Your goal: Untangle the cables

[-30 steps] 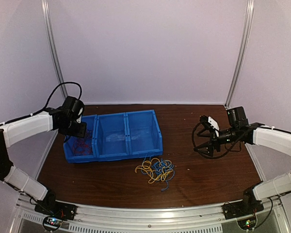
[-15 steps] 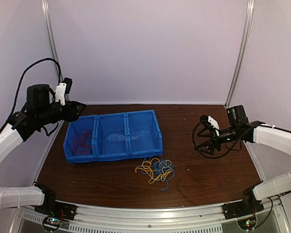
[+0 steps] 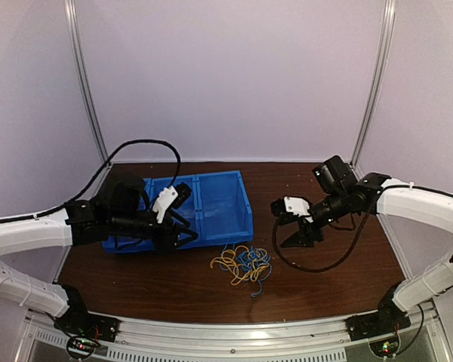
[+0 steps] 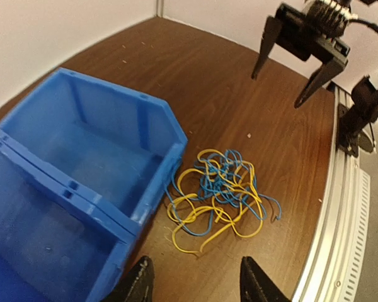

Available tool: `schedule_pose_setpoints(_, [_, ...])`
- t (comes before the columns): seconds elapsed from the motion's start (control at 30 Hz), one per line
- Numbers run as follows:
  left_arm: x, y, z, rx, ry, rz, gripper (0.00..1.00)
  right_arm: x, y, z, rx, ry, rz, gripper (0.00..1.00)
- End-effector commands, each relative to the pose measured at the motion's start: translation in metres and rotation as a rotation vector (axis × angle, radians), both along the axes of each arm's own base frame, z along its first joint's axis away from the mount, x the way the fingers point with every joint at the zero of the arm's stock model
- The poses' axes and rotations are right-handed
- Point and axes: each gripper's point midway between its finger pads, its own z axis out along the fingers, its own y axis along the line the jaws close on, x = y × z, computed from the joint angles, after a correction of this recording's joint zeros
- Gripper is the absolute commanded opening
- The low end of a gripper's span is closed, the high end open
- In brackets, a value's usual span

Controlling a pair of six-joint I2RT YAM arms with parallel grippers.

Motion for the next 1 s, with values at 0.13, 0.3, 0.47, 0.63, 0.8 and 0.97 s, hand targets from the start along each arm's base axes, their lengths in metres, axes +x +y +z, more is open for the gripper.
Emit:
schedule_pose_setpoints(0.13, [-0.013,-0.028,-0.054,0.012,0.044,-0.037,0.48,-0.019,0.036,-0.029,-0.209,-0.090,0.140,0.63])
schedule_pose_setpoints(0.3, [-0.017,-0.036,-0.062,-0.057,0.062,-0.038,0.48,-0.021,0.053,-0.049,-0.257,-0.103,0.177,0.60])
schedule_pose_setpoints(0.47, [-0.018,-0.042,-0.078,-0.056,0.088,-0.040,0.48,-0.013,0.066,-0.060,-0.264,-0.070,0.172,0.52])
schedule_pose_setpoints(0.63, [-0.016,-0.044,-0.083,-0.044,0.086,-0.033,0.48,-0.002,0.073,-0.081,-0.310,-0.032,0.137,0.43])
schedule_pose_setpoints(0.8, [-0.016,-0.044,-0.081,-0.055,0.080,-0.032,0.48,0.001,0.074,-0.088,-0.316,-0.023,0.119,0.40])
schedule_pose_setpoints(0.97, [-0.016,-0.047,-0.082,-0.067,0.088,-0.036,0.48,0.004,0.075,-0.097,-0.333,-0.001,0.096,0.37])
